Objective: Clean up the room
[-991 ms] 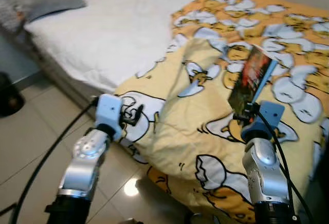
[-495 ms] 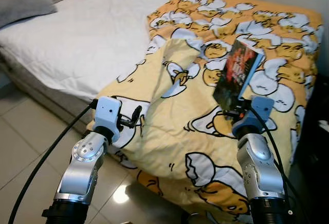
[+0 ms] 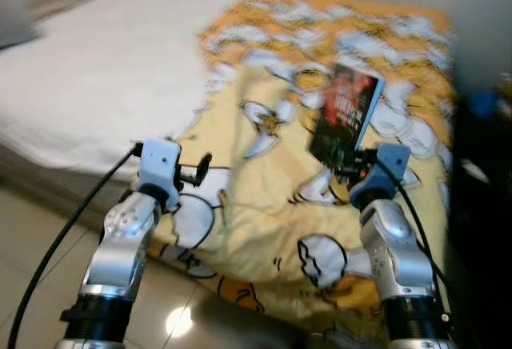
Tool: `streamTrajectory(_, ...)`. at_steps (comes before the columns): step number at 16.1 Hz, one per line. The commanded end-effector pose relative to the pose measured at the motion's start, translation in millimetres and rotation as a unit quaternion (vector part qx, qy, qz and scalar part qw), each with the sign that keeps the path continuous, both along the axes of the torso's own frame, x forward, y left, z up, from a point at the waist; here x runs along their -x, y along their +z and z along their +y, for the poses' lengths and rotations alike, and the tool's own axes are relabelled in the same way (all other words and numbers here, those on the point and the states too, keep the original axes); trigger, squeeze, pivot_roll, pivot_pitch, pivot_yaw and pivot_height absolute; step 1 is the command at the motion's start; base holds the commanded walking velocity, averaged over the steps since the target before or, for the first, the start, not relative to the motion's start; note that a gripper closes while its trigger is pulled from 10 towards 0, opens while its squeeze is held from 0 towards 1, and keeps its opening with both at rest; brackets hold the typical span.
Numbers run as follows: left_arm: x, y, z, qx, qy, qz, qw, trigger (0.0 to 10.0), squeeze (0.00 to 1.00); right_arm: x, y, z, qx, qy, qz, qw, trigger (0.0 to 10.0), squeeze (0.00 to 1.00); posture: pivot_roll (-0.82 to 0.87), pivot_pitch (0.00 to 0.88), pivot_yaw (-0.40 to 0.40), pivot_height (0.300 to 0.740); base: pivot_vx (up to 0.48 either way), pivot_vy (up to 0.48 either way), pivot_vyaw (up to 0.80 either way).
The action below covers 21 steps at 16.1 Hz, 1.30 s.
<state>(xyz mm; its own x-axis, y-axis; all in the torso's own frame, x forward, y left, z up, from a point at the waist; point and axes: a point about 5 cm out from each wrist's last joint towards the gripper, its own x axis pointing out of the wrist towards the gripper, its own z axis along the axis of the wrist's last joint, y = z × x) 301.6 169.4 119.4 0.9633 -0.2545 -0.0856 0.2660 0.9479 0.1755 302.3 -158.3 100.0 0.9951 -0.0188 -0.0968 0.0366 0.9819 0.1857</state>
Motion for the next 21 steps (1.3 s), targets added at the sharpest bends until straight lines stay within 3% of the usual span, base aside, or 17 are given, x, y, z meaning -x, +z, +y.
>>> streamTrajectory(1,-0.1,-1,0.9,-0.007,-0.003,0.0,1.0,10.0,0.0,-1.9,5,-1.9,-0.012,-0.009,-0.01,1.0,10.0,0.0,0.02,0.0,0.044,0.74,0.0,0.352,-0.8)
streamTrajectory(10,0.0,-2,4.7,-0.011,0.0,0.002,1.0,10.0,0.0,-1.9,5,-3.7,-0.016,-0.02,-0.01,1.0,10.0,0.0,0.03,0.0,0.042,0.74,0.0,0.354,-0.8)
streamTrajectory(17,-2.3,-5,3.7,-0.006,0.009,0.005,1.0,10.0,0.0,-7.4,18,-6.1,0.015,-0.017,-0.033,0.999,10.0,0.0,0.01,0.0,0.054,0.74,0.0,0.355,-0.8)
streamTrajectory(21,-0.1,-4,2.8,-0.001,0.01,0.007,1.0,10.0,0.0,-8.9,24,-4.5,0.017,0.0,-0.047,0.999,10.0,0.0,0.02,0.0,0.058,0.74,0.0,0.354,-0.12)
